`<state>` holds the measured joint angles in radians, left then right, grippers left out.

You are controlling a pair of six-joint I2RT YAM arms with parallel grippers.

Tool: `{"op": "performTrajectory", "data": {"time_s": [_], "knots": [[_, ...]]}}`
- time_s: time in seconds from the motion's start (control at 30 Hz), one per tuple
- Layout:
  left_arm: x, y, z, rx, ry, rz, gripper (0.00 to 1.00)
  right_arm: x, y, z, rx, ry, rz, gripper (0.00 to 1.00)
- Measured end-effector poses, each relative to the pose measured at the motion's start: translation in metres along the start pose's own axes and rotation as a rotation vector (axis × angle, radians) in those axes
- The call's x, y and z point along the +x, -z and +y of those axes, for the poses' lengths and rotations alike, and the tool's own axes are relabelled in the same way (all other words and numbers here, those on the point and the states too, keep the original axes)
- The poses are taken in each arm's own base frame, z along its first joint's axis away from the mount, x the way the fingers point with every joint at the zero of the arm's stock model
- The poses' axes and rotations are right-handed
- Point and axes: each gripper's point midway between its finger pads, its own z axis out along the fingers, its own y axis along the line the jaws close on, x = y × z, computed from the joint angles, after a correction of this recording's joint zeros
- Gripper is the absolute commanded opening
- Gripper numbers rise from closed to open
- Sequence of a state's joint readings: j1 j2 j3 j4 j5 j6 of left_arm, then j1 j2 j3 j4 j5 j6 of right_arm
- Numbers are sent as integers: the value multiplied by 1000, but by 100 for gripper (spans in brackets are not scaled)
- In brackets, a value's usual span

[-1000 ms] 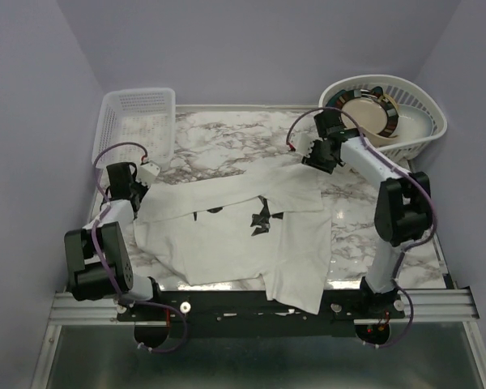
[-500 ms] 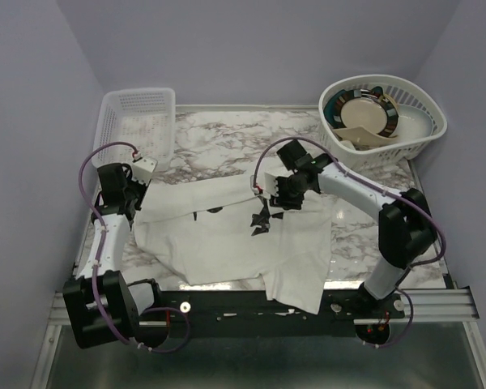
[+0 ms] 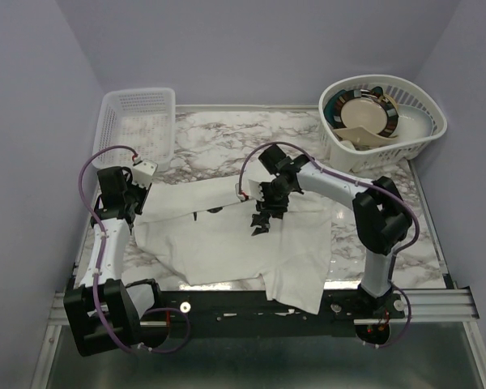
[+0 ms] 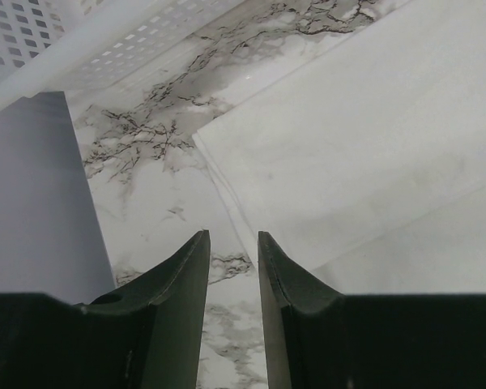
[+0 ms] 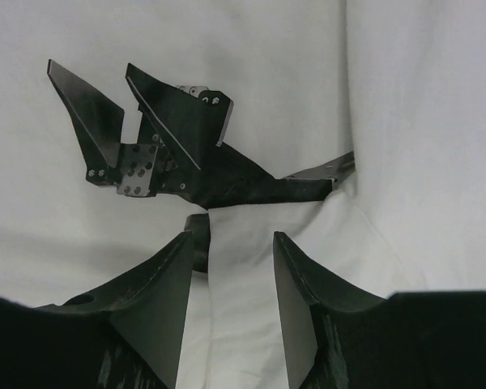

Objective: Roll the t-shirts
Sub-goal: Fold the T-shirt at the center of the board.

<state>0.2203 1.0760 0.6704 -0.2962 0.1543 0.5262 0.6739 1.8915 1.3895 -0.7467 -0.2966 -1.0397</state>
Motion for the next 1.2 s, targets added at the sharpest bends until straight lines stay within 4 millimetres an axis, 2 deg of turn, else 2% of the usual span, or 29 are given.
{"op": "performTrajectory", "data": {"time_s": [0.23,0.4,0.53,0.7,1.2], "knots": [[0,0,0,1,1,2,41,10,-23,7,-53,0,31,48],[1,0,-1,2,2,3,41,10,-29,-1,-49,1,44,35],[1,0,0,1,4,4,42,10,-29,-3,-44,5,48,28],[1,0,0,1,6,4,42,10,-29,-2,-45,0,48,36],[-1,1,-2,7,20,-7,43,12,-28,-3,-34,-27,63,36]]}}
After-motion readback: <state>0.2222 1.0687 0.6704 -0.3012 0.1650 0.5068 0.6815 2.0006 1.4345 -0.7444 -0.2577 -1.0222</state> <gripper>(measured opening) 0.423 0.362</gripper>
